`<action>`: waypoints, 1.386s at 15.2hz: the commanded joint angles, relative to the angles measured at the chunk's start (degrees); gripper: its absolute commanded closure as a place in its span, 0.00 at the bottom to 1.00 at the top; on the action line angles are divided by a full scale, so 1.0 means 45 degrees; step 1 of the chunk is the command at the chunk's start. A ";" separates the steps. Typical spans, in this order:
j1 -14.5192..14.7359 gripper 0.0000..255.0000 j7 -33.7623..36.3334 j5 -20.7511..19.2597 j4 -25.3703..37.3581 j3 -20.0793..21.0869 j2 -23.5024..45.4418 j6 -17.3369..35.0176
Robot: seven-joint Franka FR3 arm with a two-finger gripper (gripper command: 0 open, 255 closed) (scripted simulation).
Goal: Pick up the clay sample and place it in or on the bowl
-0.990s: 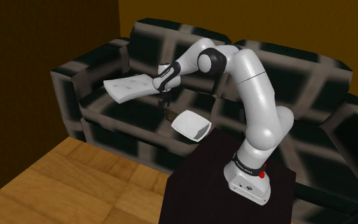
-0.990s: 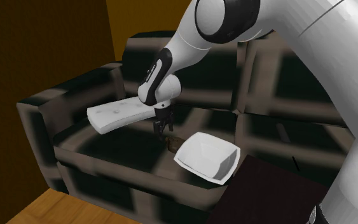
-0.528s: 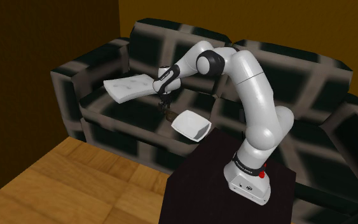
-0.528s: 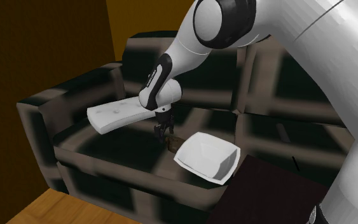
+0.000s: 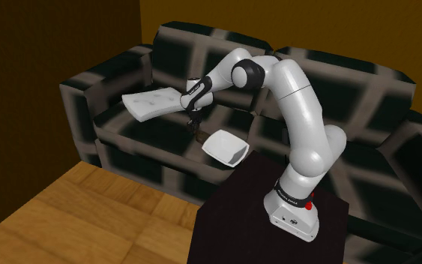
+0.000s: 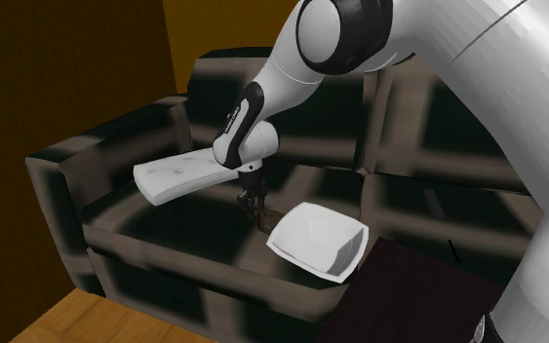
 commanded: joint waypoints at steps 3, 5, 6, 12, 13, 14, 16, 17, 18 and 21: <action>0.0000 1.00 0.0000 0.0000 0.0000 0.0000 0.0000 0.0000; 0.0000 1.00 0.0000 0.0000 0.0000 0.0000 0.0000 0.0000; 0.0000 1.00 0.0000 0.0000 0.0000 0.0000 0.0000 0.0000; 0.0044 1.00 -0.0010 -0.0043 -0.0321 -0.0051 -0.0835 -0.0513; 0.0052 1.00 -0.0012 -0.0051 -0.0364 -0.0059 -0.0970 -0.0604; 0.0059 1.00 -0.0013 -0.0059 -0.0404 -0.0067 -0.1103 -0.0697; 0.0073 1.00 -0.0016 -0.0074 -0.0475 -0.0084 -0.1364 -0.0887; 0.0080 1.00 -0.0017 -0.0082 -0.0512 -0.0092 -0.1495 -0.0982; 0.0087 1.00 -0.0018 -0.0090 -0.0539 -0.0100 -0.1622 -0.1081; 0.0106 1.00 -0.0021 -0.0115 -0.0599 -0.0124 -0.1990 -0.1389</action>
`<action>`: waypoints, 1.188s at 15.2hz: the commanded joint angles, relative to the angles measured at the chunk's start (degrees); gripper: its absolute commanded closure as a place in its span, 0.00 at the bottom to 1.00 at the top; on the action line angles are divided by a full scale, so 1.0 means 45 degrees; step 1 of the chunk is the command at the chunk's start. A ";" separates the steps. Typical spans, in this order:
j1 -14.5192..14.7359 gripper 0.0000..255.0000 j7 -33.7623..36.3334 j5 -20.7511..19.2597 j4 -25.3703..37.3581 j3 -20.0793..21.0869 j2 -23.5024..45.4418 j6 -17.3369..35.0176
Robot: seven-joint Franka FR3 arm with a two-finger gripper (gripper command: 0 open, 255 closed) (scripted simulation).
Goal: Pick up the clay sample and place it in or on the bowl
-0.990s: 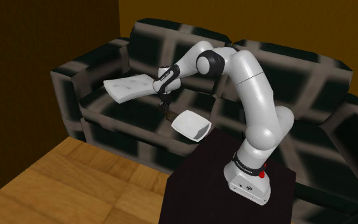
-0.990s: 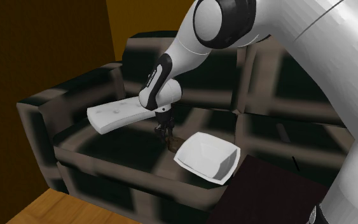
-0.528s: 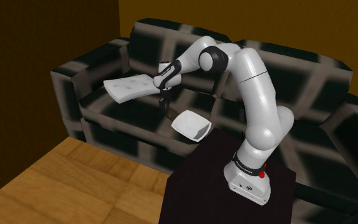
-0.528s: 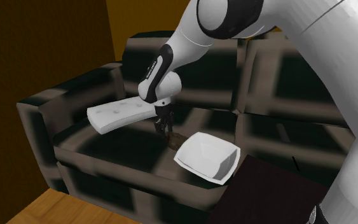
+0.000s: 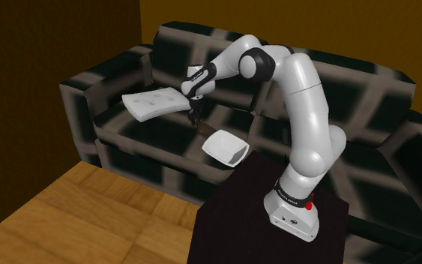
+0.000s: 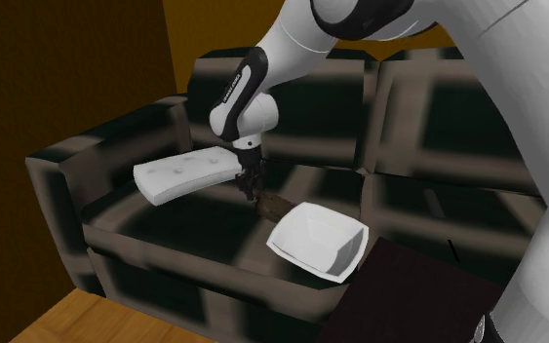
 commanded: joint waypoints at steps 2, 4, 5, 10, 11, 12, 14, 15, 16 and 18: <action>0.0032 1.00 0.0007 -0.0027 -0.0128 -0.0024 -0.0414 -0.0290; 0.0044 1.00 0.0005 -0.0044 -0.0144 -0.0039 -0.0647 -0.0507; 0.0050 1.00 0.0004 -0.0053 -0.0148 -0.0046 -0.0761 -0.0617; 0.0078 1.00 0.0000 -0.0095 -0.0121 -0.0081 -0.1306 -0.1187; 0.0083 1.00 -0.0001 -0.0103 -0.0107 -0.0088 -0.1409 -0.1304; 0.0088 1.00 -0.0002 -0.0111 -0.0089 -0.0094 -0.1511 -0.1423; 0.0098 1.00 -0.0004 -0.0128 -0.0045 -0.0107 -0.1710 -0.1665; 0.0101 1.00 -0.0005 -0.0134 -0.0032 -0.0111 -0.1784 -0.1753; 0.0137 1.00 -0.0001 -0.0175 -0.0857 -0.0140 -0.2288 -0.1431; 0.0202 1.00 0.0014 -0.0266 -0.2412 -0.0199 -0.3257 -0.0841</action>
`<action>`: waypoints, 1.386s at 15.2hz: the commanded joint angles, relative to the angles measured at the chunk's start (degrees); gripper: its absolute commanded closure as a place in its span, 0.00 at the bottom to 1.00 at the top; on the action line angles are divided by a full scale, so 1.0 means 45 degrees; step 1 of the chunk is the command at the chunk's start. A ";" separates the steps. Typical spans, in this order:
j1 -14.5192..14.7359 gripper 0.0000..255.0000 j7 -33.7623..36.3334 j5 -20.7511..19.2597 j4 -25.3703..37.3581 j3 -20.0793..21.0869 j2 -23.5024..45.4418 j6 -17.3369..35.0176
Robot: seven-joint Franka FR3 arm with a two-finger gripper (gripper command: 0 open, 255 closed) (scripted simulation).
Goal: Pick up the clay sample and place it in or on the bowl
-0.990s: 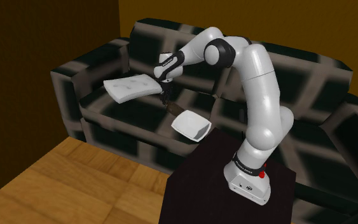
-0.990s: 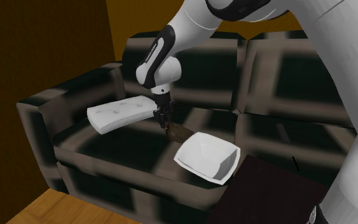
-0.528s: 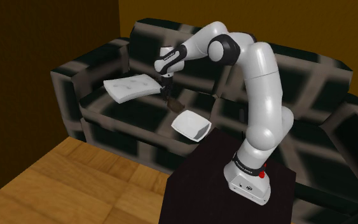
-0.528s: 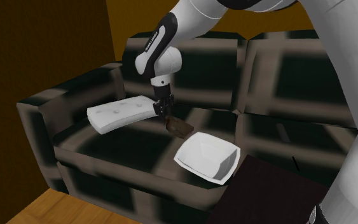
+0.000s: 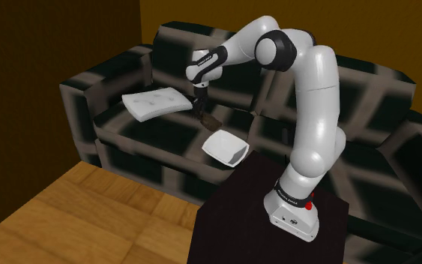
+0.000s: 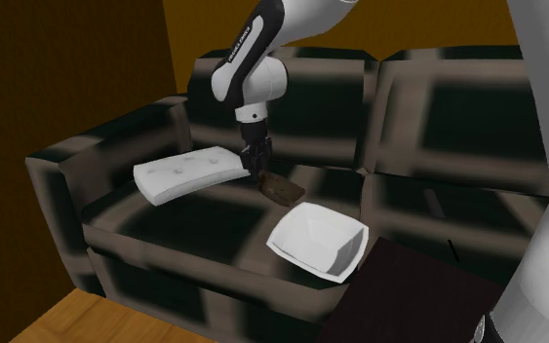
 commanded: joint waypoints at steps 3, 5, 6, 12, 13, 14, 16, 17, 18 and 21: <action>0.0092 1.00 0.0029 -0.0198 -0.2722 -0.0122 -0.1736 0.0990; 0.0135 1.00 0.0071 -0.0328 -0.4042 -0.0189 -0.2620 0.1431; 0.0152 1.00 0.0096 -0.0400 -0.4677 -0.0223 -0.3057 0.1633; 0.0181 1.00 0.0247 -0.0784 -0.7441 -0.0375 -0.4905 0.2563; 0.0176 1.00 0.0241 -0.0765 -0.7468 -0.0371 -0.4764 0.2731; 0.0172 1.00 0.0234 -0.0746 -0.7493 -0.0367 -0.4620 0.2898; 0.0161 1.00 0.0219 -0.0705 -0.7532 -0.0356 -0.4326 0.3230; 0.0155 1.00 0.0211 -0.0683 -0.7548 -0.0349 -0.4176 0.3394; 0.0149 1.00 0.0203 -0.0661 -0.7561 -0.0342 -0.4024 0.3558; 0.0127 1.00 0.0175 -0.0591 -0.7581 -0.0315 -0.3555 0.4044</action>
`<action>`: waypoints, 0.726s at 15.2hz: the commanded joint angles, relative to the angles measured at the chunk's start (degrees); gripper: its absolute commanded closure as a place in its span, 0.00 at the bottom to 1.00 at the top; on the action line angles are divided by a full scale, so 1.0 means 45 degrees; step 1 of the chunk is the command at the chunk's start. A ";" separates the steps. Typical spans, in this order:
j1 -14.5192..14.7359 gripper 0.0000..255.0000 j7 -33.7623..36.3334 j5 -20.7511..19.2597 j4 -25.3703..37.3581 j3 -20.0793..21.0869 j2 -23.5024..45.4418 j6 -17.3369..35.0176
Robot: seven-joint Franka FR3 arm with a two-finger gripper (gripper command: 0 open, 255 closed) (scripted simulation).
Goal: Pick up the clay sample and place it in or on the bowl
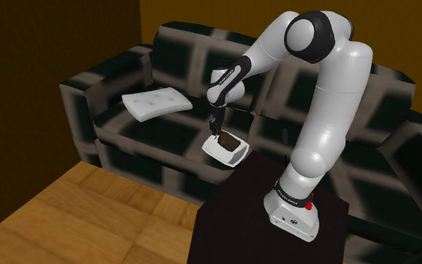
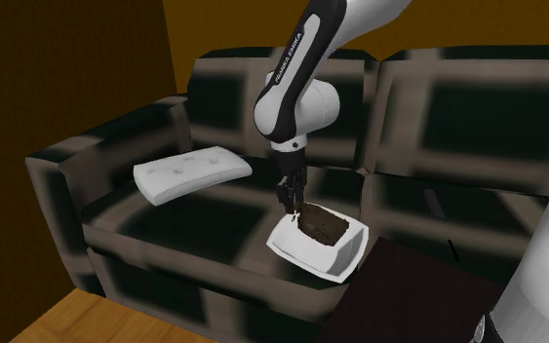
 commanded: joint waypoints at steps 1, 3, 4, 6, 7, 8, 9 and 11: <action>-0.0011 1.00 -0.0011 0.0042 -0.0028 0.0019 0.0280 0.0313; -0.0029 1.00 -0.0030 0.0092 -0.0021 0.0043 0.0605 0.0629; -0.0040 1.00 -0.0041 0.0117 -0.0013 0.0056 0.0770 0.0786; -0.0051 1.00 -0.0050 0.0142 -0.0004 0.0071 0.0935 0.0941; -0.0051 1.00 -0.0050 0.0142 -0.0003 0.0071 0.0935 0.0940; -0.0051 1.00 -0.0051 0.0142 -0.0002 0.0071 0.0935 0.0940; -0.0051 1.00 -0.0051 0.0142 -0.0002 0.0071 0.0935 0.0940; -0.0051 1.00 -0.0051 0.0142 -0.0002 0.0071 0.0935 0.0940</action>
